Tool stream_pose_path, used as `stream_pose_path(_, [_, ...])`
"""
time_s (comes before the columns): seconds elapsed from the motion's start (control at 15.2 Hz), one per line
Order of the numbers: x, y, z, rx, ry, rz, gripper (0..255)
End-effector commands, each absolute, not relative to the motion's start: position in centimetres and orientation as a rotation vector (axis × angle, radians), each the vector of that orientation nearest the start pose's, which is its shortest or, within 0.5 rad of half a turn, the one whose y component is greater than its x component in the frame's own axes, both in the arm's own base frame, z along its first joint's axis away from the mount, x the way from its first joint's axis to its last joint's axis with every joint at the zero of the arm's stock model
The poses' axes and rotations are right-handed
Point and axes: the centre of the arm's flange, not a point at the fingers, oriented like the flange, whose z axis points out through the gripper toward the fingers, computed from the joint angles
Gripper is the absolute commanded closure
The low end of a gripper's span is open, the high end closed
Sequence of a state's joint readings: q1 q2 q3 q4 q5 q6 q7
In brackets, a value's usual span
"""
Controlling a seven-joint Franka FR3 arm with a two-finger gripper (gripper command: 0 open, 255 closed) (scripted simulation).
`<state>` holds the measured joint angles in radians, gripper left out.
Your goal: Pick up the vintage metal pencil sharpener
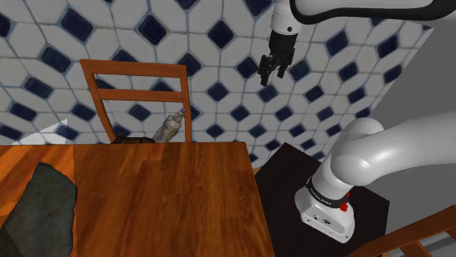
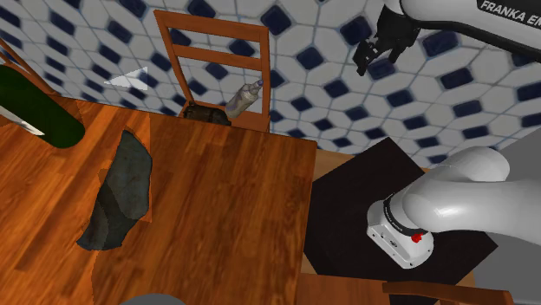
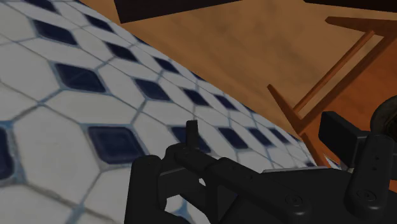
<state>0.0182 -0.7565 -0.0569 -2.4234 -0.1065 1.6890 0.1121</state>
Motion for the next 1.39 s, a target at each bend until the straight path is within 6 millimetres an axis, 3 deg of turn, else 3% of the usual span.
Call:
stream_pose_path(0.0, [32.3,-2.7,55.9,-3.201,0.199,-0.039,0])
stream_pose_path(1.32, [44.0,18.1,44.2,-3.154,0.223,0.147,0])
